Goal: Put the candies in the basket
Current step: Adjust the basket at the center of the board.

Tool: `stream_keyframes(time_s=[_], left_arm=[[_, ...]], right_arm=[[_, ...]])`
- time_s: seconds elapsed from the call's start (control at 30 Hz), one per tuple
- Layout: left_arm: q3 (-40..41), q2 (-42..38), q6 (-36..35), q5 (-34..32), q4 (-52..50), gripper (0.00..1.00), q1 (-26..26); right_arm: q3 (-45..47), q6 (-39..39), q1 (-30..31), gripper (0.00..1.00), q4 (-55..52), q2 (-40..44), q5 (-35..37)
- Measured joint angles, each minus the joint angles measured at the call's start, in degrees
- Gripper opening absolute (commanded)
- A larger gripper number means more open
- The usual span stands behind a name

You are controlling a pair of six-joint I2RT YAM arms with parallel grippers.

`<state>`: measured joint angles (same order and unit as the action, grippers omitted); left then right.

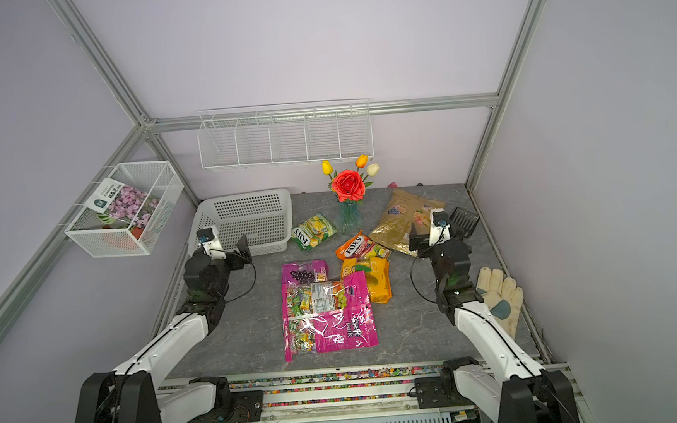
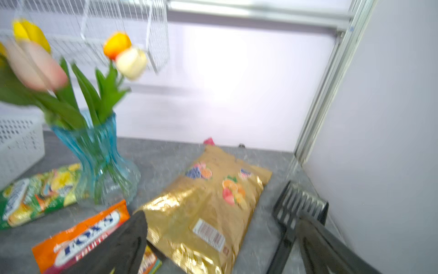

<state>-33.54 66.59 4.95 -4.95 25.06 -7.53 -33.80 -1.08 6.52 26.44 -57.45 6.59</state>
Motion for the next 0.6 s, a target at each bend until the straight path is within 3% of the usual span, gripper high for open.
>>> stream_keyframes(time_s=[0.07, 0.17, 0.3, 0.4, 0.6], left_arm=[[-5.07, -0.26, 2.62, 0.85, -6.69, 1.0, 0.0], [-12.87, -0.26, 8.02, 0.68, -17.57, 1.0, 0.0], [-21.77, -0.28, 22.97, -7.04, -32.87, 1.0, 0.11], [-23.45, -0.5, 31.76, -8.2, -41.46, 1.0, 2.97], [-22.71, 0.68, 39.39, -8.04, -51.17, 0.97, 6.88]], right_arm=[[-3.61, 3.39, 0.0, 0.99, -1.49, 0.96, 1.05], [-7.69, 16.68, -0.09, 0.98, -6.75, 1.27, 6.19], [-8.85, 30.97, -2.49, 0.98, -13.29, -0.42, 4.11], [-8.87, 34.05, 0.0, 0.98, -17.09, -3.85, 1.38], [-8.87, 33.53, 14.84, 0.96, -21.64, -9.35, 0.87]])
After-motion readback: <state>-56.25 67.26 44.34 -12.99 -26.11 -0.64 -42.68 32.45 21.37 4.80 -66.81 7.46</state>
